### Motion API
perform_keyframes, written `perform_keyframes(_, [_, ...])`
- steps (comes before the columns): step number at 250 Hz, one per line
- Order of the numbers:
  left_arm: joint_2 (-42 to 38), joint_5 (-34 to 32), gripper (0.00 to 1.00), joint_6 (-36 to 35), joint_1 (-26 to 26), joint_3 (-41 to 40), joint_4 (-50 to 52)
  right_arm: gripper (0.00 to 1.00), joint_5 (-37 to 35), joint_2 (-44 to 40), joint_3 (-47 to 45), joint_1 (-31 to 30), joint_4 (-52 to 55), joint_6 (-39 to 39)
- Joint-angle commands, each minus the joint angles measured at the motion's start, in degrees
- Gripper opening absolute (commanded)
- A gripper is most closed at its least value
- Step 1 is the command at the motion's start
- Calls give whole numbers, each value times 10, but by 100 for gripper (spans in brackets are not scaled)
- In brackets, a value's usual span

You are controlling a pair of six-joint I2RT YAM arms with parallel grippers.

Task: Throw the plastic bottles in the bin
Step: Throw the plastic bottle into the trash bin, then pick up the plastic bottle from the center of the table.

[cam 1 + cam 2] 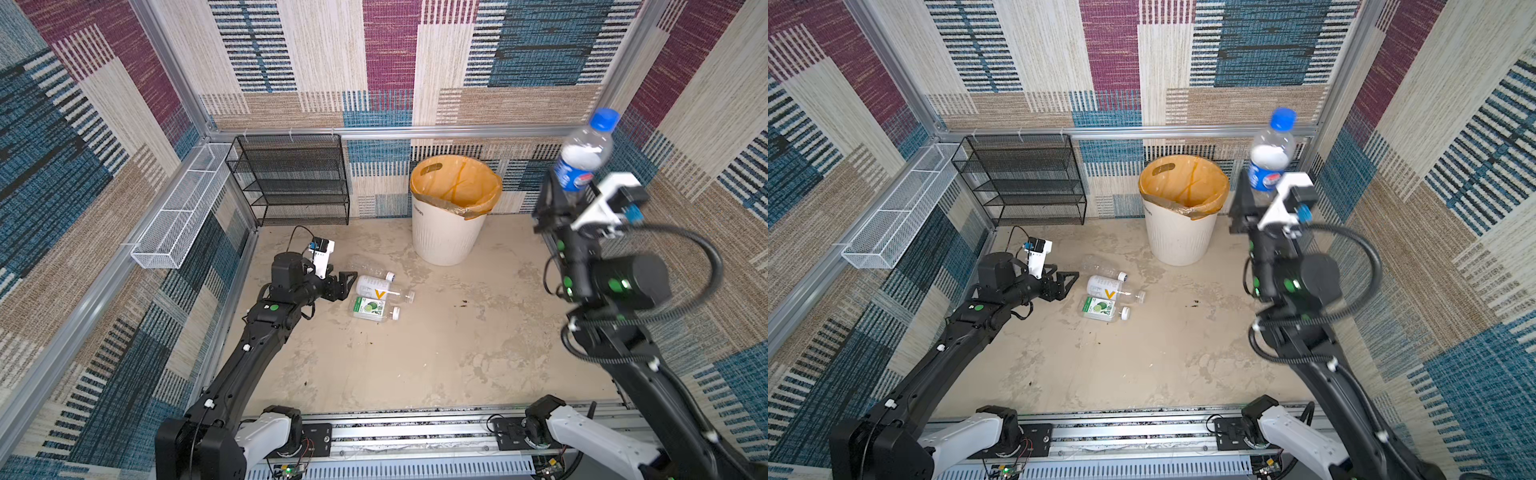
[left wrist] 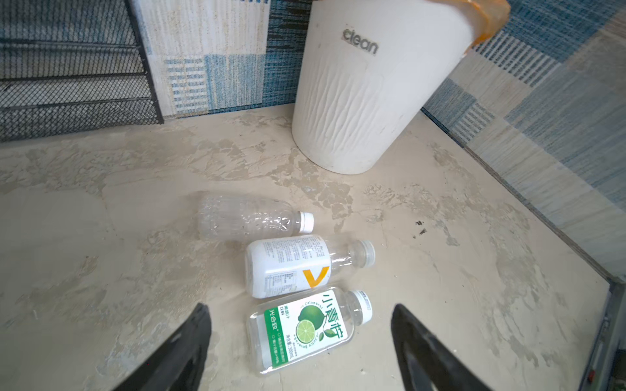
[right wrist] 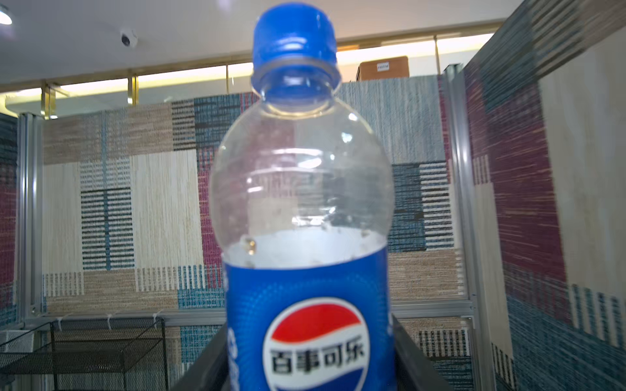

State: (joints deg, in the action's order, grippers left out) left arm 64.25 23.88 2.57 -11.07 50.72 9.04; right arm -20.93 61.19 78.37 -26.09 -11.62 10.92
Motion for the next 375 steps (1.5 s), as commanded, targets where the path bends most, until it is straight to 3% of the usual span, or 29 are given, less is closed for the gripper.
perform_keyframes(1, [-3,-2,87,-55,-17,20,61,70,63,166,196,46,304,-82])
perform_keyframes(12, [1,7,88,-66,-19,33,95,78,97,220,266,77,368,-111])
perform_keyframes(37, [0,17,90,-79,-20,43,144,100,120,243,276,96,368,-111])
perform_keyframes(116, [24,14,91,-130,-58,52,202,99,76,159,210,98,329,-99])
perform_keyframes(161, [61,-36,90,-206,-110,54,244,99,49,67,90,101,281,-110])
perform_keyframes(195, [98,-60,89,-260,-134,52,252,99,72,23,-19,105,284,-121])
perform_keyframes(240, [188,-124,90,-337,-160,119,296,99,122,4,-126,116,291,-147])
perform_keyframes(309, [313,-137,90,-428,-162,210,339,99,154,-5,-180,125,255,-153])
perform_keyframes(375, [379,-130,91,-501,-162,253,359,99,165,-12,-204,134,238,-149])
